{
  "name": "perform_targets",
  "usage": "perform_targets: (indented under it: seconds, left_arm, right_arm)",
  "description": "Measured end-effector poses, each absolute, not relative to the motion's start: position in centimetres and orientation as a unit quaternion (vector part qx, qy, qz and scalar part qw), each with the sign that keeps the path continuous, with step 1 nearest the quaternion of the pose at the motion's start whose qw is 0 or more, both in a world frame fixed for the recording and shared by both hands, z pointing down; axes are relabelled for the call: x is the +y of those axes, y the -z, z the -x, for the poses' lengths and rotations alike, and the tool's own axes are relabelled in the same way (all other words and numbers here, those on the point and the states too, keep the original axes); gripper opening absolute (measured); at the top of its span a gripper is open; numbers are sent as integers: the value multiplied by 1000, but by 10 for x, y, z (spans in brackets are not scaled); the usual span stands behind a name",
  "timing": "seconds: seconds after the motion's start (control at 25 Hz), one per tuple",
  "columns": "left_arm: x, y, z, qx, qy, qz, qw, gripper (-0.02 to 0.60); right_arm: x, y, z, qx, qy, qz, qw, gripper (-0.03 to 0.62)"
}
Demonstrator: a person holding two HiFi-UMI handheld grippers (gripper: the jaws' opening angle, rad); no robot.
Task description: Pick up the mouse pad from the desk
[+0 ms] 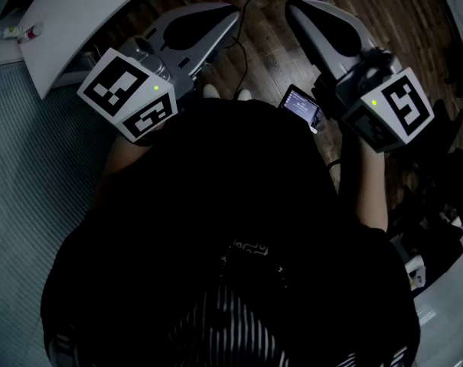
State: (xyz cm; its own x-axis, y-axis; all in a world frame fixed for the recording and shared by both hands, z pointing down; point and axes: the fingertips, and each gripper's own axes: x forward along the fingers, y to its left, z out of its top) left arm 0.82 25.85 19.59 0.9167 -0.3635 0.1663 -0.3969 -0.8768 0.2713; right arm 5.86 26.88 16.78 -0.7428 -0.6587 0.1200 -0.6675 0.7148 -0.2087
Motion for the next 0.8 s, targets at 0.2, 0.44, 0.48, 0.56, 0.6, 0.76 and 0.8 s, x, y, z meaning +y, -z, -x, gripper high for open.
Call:
perform_targets:
  seconds: [0.2,0.44,0.48,0.56,0.6,0.76,0.8]
  left_arm:
    - [261,-197,-11,-195,-55,-967,154,8]
    - [262,-202,-13,-195,-60,-966,159,8]
    - [262,-202,-13,-196,-61,-965,160,8]
    - [262,-204,-13,-198,-64,-965,162,8]
    - [262,-206,-14,-197,-65,-964,164,8]
    - [267,-213,-17,-191,-73,-964,168,8]
    - [268,-215,-18,-190,-76,-964,168,8]
  right_arm:
    - [271,-171,-59,-927,-126,-354,18,3]
    - [273,-172,-56,-929,-137,-345,10,3]
    - [273,-172,-57,-928,-136,-346,11,5]
    - [272,-174,-59,-926,-136,-351,12,5]
    - [272,-176,-61,-925,-138,-355,10,5]
    - [273,-183,-68,-920,-150,-362,-4,5]
    - [274,-185,-69,-919,-152,-364,-5,5]
